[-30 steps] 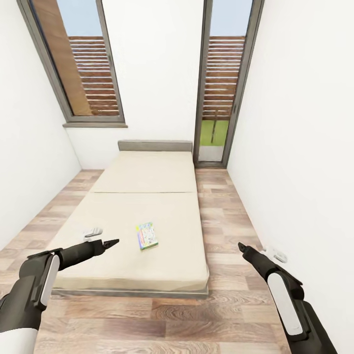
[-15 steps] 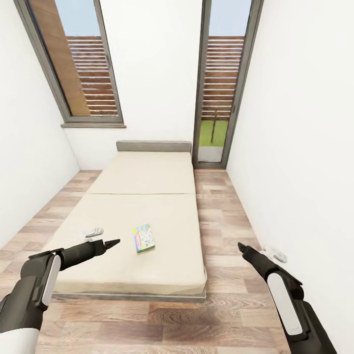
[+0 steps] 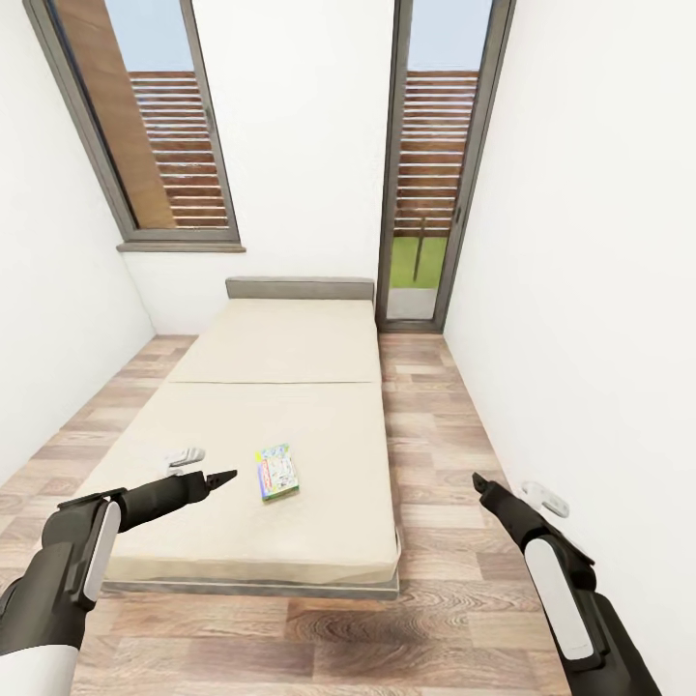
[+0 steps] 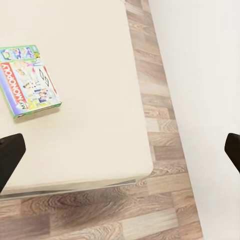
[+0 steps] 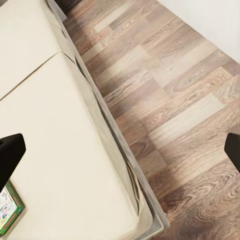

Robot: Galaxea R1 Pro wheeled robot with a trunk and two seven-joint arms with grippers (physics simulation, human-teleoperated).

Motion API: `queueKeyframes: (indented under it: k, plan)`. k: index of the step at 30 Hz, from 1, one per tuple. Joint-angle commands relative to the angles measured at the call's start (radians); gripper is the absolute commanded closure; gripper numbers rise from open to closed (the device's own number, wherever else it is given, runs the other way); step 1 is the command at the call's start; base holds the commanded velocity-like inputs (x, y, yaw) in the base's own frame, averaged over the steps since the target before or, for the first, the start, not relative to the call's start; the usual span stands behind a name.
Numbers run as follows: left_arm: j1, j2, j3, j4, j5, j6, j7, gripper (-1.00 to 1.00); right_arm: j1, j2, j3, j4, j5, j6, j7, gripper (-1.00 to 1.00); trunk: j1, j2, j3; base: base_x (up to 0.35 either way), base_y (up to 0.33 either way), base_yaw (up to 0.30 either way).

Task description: Put all the toys in the child's room - the three board games (two on the bed and one on the table), the two jigsaw puzzles on the table, and the tennis ball on the table - inside the toy box on the table in the child's room.

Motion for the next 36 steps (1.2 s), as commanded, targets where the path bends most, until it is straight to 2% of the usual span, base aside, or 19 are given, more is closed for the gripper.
queueKeyframes:
  k: [1,36]
  plan:
    - [-0.001,0.0,0.001,0.0,0.006,0.008,0.0,-1.0,-0.001,0.0,0.0,-0.001,-0.01,0.003,-0.008,-1.0,0.001,-0.002,-0.002,0.002,-0.003,0.0]
    - [-0.001,0.0,0.001,0.0,0.006,0.008,0.0,-1.0,-0.001,0.001,0.001,-0.002,-0.013,0.0,-0.008,-1.0,0.001,-0.002,0.005,0.039,0.013,-0.025]
